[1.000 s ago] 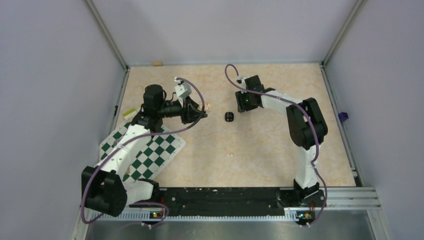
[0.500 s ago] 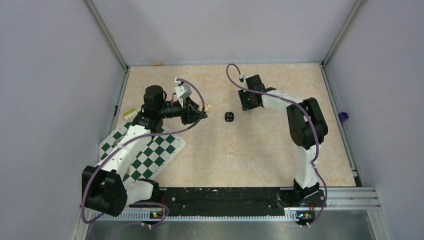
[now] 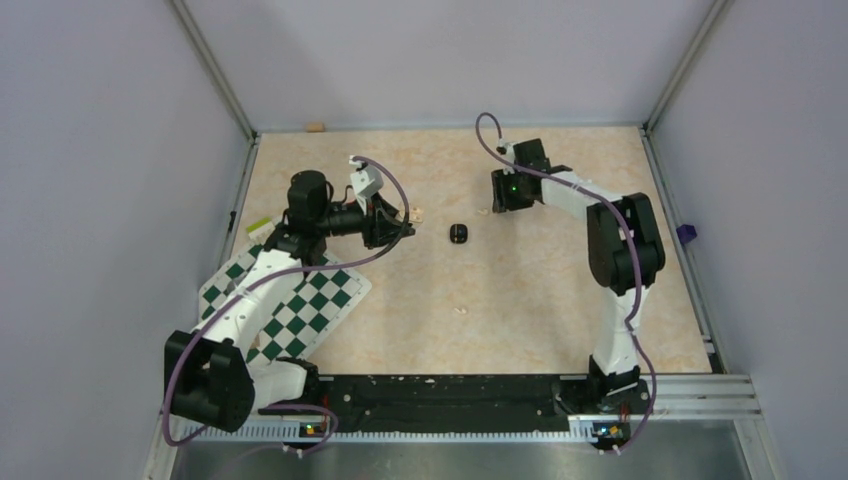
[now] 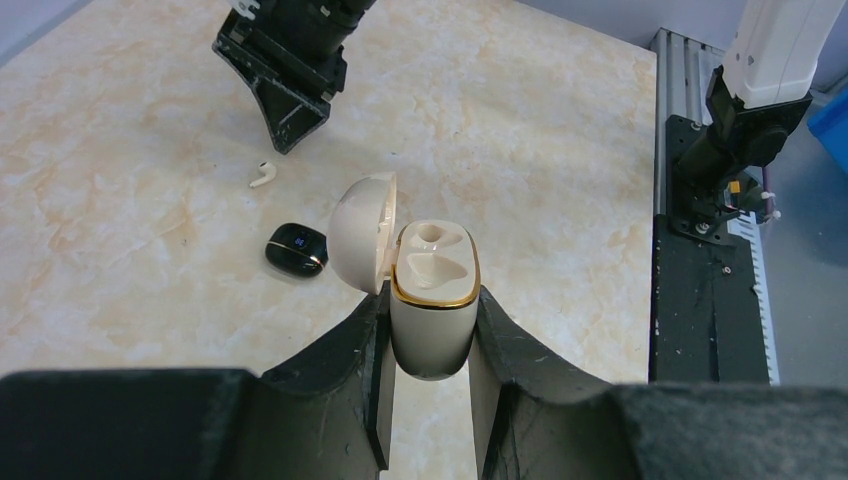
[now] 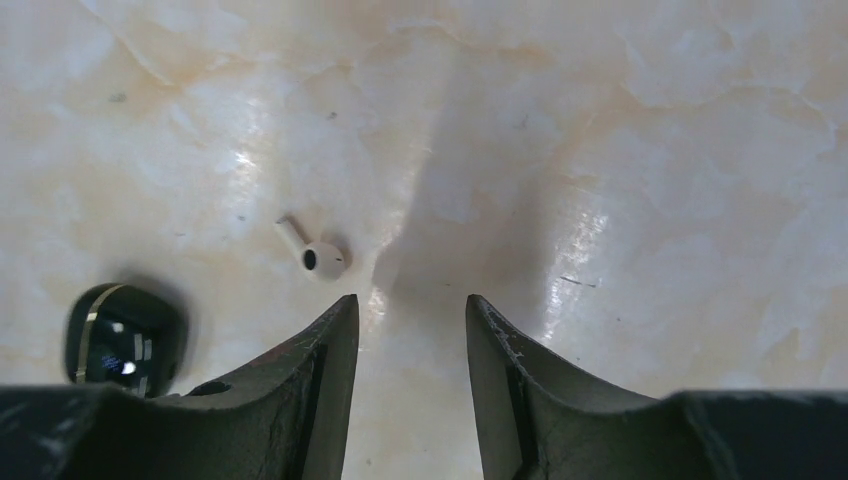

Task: Insert the wireless bluetooth earbuds into the charging case
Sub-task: Adjust the earbud at the center of the board.

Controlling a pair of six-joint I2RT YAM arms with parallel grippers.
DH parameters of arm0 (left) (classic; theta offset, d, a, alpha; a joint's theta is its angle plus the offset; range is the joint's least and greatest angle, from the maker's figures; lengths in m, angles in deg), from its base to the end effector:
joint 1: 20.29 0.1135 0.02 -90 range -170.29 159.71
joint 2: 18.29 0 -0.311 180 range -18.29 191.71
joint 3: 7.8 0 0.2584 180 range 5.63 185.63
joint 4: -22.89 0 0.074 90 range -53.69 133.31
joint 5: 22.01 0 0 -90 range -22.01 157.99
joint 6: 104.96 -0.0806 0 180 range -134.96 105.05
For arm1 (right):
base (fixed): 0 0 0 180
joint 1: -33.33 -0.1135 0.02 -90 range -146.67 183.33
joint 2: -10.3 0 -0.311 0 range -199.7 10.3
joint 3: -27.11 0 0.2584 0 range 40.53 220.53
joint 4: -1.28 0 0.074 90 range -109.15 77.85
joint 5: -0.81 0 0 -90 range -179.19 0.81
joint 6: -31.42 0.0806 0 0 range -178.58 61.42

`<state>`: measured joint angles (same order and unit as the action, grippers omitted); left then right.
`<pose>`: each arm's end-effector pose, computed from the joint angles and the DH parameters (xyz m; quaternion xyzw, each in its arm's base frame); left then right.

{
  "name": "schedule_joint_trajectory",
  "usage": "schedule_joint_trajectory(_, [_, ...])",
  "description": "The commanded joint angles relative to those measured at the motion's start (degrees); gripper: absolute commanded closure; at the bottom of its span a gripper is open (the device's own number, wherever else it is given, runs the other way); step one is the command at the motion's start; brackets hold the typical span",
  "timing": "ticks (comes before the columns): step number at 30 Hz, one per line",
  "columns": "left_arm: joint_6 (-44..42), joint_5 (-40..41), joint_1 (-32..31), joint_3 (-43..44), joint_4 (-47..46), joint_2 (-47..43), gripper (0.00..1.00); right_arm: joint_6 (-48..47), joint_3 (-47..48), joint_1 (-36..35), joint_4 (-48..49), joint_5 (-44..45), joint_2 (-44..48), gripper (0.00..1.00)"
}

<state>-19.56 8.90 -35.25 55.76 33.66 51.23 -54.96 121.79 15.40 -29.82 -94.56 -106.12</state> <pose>0.2514 -0.1388 0.3448 0.4086 0.6380 -0.4409 0.4813 0.4654 0.1585 0.1734 -0.1327 0.9376 0.1031 0.3044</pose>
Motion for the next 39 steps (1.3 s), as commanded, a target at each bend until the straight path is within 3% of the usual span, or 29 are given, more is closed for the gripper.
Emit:
schedule_joint_trajectory(1, [0.43,-0.75,0.37,-0.03,-2.83,0.28,1.00,2.70,7.22,1.34,-2.98,-13.19,0.72,0.57])
schedule_joint_trajectory(5, [0.70,-0.80,0.37,0.05,-2.88,0.41,1.00,7.43,11.40,2.08,-4.97,-17.68,-3.32,0.57])
schedule_joint_trajectory(11, [0.61,-0.75,0.42,-0.02,-2.88,0.17,1.00,11.21,12.80,2.16,-6.97,-16.61,-7.48,0.57])
schedule_joint_trajectory(18, [0.84,-0.85,0.37,-0.01,-3.15,0.75,1.00,11.10,11.32,2.20,-6.41,-12.22,-7.06,0.66])
schedule_joint_trajectory(24, [0.85,-0.65,0.37,-0.03,-3.15,0.53,1.00,11.31,10.27,2.13,-6.49,-13.65,-7.08,0.71])
schedule_joint_trajectory(33, [0.77,-0.56,0.37,-0.13,-3.19,0.46,1.00,10.72,10.60,2.19,-8.35,-15.44,-6.74,0.70])
schedule_joint_trajectory(39, [0.87,-0.50,0.37,-0.11,-3.23,0.51,1.00,10.55,10.62,2.12,-8.69,-16.25,-6.93,0.75])
